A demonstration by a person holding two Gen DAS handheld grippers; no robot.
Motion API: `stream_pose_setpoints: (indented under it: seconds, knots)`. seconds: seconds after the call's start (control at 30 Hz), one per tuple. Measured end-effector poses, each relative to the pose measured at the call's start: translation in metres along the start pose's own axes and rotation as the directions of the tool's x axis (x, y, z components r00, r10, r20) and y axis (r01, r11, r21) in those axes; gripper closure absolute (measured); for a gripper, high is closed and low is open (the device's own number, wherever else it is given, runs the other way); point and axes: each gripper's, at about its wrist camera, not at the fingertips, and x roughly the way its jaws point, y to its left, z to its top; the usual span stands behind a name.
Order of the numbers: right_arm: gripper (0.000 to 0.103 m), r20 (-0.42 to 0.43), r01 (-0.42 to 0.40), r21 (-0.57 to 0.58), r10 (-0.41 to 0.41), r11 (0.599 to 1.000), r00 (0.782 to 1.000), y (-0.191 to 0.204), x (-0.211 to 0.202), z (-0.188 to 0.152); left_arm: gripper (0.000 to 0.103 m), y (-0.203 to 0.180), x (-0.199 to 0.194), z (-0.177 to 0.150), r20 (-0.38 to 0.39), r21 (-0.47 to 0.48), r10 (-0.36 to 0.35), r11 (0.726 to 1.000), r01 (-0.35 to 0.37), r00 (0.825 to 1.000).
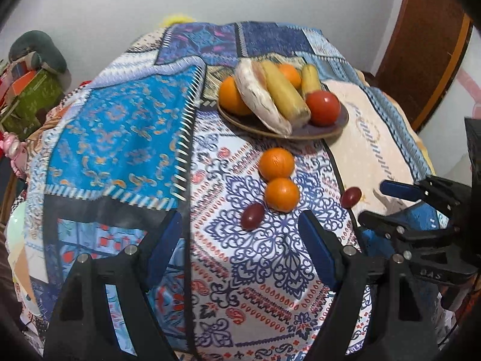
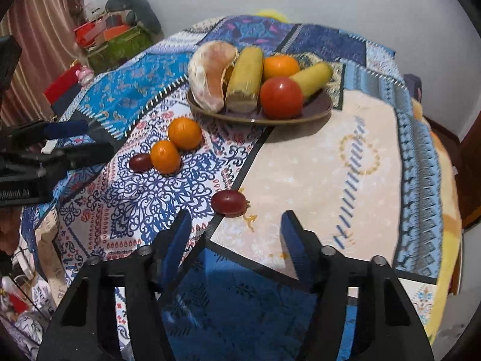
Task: Organize fruits
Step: 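Grasp a dark red date with the right tool while the left tool approaches an orange, then lift the date with the right tool while the left tool grasps the orange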
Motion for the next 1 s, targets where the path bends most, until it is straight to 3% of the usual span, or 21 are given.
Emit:
stream_pose_setpoints:
  seconds: [0.17, 0.27, 0.4, 0.73, 0.83, 0.9, 1.0]
  knots:
    - [0.054, -0.017, -0.01, -0.001, 0.01, 1.0, 1.0, 0.001, 0.013, 0.001, 0.024, -0.01, 0.012, 0.0, -0.002, 0.039, -0.02, 0.999, 0.02, 1.0]
    - [0.054, -0.015, -0.016, -0.006, 0.016, 1.0, 1.0, 0.003, 0.016, 0.001, 0.029, -0.015, 0.018, 0.001, -0.001, 0.055, -0.026, 0.998, 0.026, 1.0]
    - [0.064, -0.006, -0.015, -0.004, 0.015, 1.0, 1.0, 0.002, 0.019, 0.002, 0.038, -0.017, 0.029, 0.005, -0.014, 0.049, -0.043, 0.998, 0.044, 0.999]
    - [0.074, 0.002, -0.044, -0.008, 0.044, 0.999, 0.999, 0.0, 0.016, 0.001, 0.044, -0.025, 0.042, 0.007, -0.015, 0.057, -0.058, 0.997, 0.058, 0.998]
    - [0.074, 0.008, -0.047, -0.002, 0.047, 0.999, 0.999, -0.001, 0.014, 0.001, 0.053, -0.027, 0.046, 0.01, -0.017, 0.056, -0.059, 0.997, 0.06, 0.998]
    - [0.074, 0.013, -0.046, 0.002, 0.046, 0.999, 0.999, -0.003, 0.012, 0.001, 0.065, -0.029, 0.047, 0.011, -0.005, 0.063, -0.054, 0.997, 0.054, 0.999]
    - [0.074, 0.025, -0.043, 0.006, 0.042, 0.999, 0.999, -0.005, 0.008, 0.003, 0.07, -0.029, 0.044, 0.012, -0.004, 0.063, -0.065, 0.996, 0.065, 0.998]
